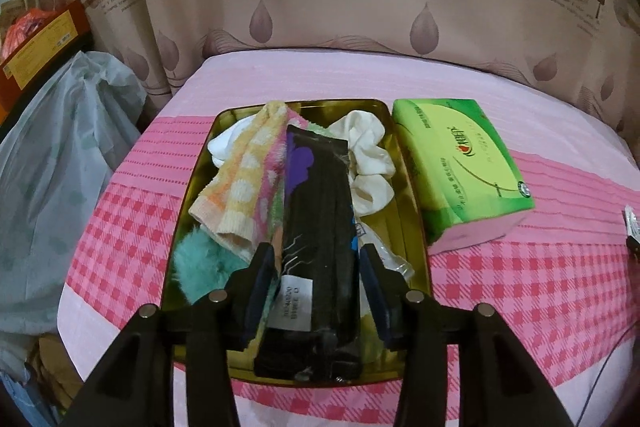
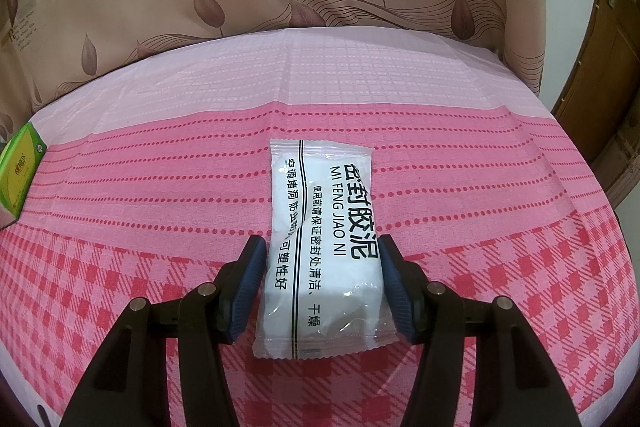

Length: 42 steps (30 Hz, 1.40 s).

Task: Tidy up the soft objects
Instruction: 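Carry the black-and-purple packet into the gold tin with the left gripper and release, then carry the white sealant packet into the gold tin with the right gripper and release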

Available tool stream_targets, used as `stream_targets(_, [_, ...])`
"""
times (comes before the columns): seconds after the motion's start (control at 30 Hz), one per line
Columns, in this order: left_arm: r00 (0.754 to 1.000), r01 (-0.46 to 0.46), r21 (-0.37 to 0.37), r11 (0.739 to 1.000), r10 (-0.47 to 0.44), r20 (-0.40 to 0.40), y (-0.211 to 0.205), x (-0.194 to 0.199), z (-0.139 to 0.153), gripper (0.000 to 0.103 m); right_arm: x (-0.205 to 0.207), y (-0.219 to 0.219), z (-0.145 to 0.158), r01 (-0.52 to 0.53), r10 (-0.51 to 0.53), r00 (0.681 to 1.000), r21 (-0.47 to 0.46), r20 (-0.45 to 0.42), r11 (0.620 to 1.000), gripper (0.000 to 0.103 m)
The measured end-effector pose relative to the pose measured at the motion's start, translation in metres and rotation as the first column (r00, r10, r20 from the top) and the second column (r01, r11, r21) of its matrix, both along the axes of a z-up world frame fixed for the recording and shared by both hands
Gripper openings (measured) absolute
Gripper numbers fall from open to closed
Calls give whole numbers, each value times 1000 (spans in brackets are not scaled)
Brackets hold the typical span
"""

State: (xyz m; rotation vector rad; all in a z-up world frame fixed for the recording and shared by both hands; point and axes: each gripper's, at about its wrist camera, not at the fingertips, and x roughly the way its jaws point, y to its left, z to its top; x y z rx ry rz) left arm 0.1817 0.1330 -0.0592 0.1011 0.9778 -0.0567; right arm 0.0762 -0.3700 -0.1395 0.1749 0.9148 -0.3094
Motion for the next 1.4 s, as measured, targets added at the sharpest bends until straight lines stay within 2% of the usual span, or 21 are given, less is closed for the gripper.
stream_targets(0.4, [1000,20,-23,1000,-19,19,-5,-9,16,47,0,0,0,0,0,1000,-1,-1,1000,55])
stream_targets(0.77, [998,-32,-36,999,34,50,21,-24,36,48,1,1,0,-2,2,1000,-4,-2,1000,56])
stream_targets(1.27, [988,-136,73,988,131,76,56,-64,21,48,-1,0,0,-10,10,1000,-7,-6,1000,59])
stream_targets(1.4, [984,-169,52,984,166,64,71,-65,16,48,1,1,-1,-10,10,1000,-10,-9,1000,59])
